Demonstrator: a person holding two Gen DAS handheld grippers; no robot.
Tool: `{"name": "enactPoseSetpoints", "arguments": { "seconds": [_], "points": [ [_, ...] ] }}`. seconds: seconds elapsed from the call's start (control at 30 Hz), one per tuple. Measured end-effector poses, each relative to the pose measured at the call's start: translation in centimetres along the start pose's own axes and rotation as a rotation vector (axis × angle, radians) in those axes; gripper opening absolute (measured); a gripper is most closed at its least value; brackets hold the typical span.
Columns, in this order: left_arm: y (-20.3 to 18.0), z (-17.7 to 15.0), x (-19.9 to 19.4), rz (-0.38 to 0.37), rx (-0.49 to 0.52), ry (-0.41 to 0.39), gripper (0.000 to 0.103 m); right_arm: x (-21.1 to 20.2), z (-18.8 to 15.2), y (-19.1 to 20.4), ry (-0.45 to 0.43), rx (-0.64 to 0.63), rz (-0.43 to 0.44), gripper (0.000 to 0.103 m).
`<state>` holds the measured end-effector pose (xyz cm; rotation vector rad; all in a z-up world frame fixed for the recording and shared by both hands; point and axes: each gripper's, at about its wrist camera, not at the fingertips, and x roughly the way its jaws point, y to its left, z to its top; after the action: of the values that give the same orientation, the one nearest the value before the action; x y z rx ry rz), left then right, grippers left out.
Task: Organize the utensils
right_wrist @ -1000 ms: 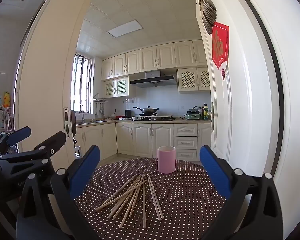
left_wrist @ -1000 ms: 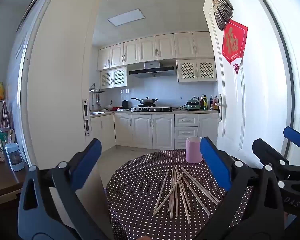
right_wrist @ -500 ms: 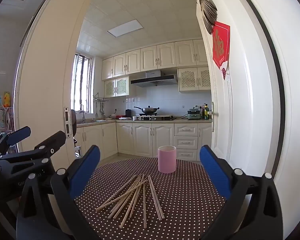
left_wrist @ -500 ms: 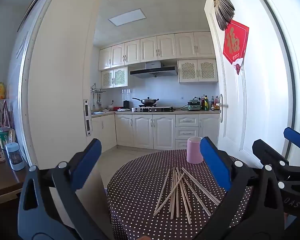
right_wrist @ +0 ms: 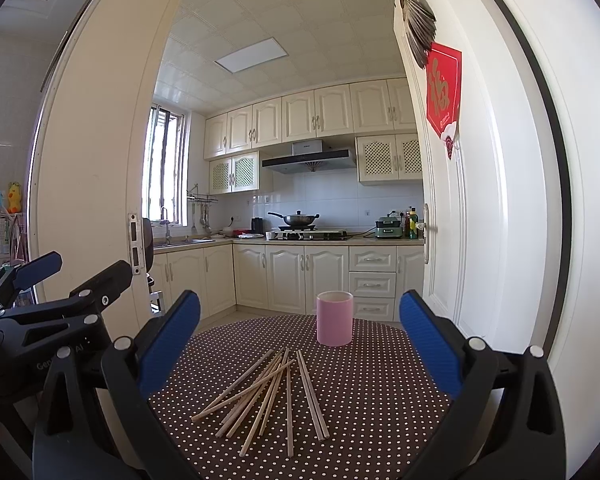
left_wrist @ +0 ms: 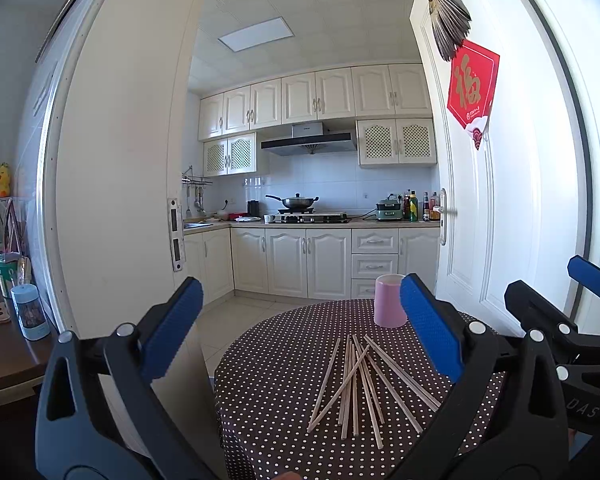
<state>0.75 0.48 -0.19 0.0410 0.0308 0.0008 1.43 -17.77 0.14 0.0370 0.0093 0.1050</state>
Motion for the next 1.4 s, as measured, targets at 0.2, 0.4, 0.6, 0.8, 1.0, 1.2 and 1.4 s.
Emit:
{"name": "enactPoseSetpoints", "arguments": {
  "seconds": [0.2, 0.4, 0.6, 0.8, 1.0, 1.2, 1.4],
  "points": [
    [0.0, -0.1, 0.0, 0.002, 0.001, -0.002, 0.097, 0.1, 0.0, 0.1, 0.004, -0.002, -0.002, 0.096],
    [0.7, 0.5, -0.3, 0.007, 0.004, -0.006, 0.097, 0.2, 0.2, -0.1, 0.008, 0.001, -0.001, 0.096],
    [0.6, 0.3, -0.3, 0.008, 0.004, -0.006, 0.097, 0.2, 0.3, -0.3, 0.012, 0.003, 0.001, 0.096],
    [0.3, 0.0, -0.4, 0.010, 0.008, -0.006, 0.097, 0.2, 0.3, -0.5, 0.016, 0.009, 0.003, 0.096],
    [0.0, -0.1, -0.4, 0.012, 0.012, -0.004, 0.097, 0.3, 0.3, -0.6, 0.020, 0.012, 0.003, 0.096],
    [-0.2, -0.1, -0.4, 0.012, 0.012, -0.003, 0.097, 0.4, 0.3, -0.7, 0.022, 0.014, 0.003, 0.096],
    [-0.3, -0.2, -0.3, 0.009, 0.010, 0.001, 0.097, 0.6, 0.3, -0.9, 0.025, 0.019, 0.003, 0.096]
  ]
}}
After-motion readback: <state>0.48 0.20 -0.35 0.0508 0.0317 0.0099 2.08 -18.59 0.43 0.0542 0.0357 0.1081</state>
